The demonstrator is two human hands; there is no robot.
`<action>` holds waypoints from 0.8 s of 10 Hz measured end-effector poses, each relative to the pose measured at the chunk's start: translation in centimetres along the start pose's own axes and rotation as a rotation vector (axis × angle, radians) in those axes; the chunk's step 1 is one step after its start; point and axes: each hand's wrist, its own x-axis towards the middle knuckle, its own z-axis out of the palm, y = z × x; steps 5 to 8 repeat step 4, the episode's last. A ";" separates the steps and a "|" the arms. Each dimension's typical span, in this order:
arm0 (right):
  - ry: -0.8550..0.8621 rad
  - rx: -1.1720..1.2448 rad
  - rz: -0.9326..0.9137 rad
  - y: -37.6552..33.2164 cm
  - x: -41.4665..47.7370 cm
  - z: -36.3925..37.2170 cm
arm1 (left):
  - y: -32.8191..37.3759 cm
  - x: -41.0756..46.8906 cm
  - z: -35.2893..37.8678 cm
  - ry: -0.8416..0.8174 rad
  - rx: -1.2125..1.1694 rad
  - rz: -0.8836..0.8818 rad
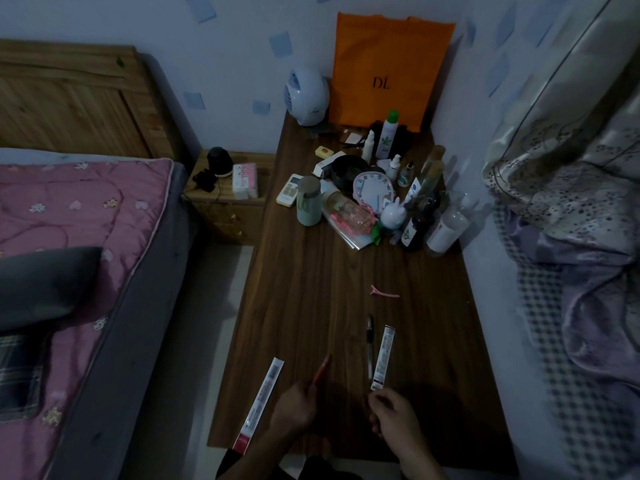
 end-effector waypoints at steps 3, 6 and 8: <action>-0.019 -0.014 -0.007 0.2 0.1 0.3 | -0.4 -0.3 0.6 0.171 0.171 -0.043; -0.017 0.014 -0.028 -0.2 0.3 0.8 | -0.7 -0.4 0.2 0.133 0.123 0.060; -0.017 0.014 -0.028 -0.2 0.3 0.8 | -0.7 -0.4 0.2 0.133 0.123 0.060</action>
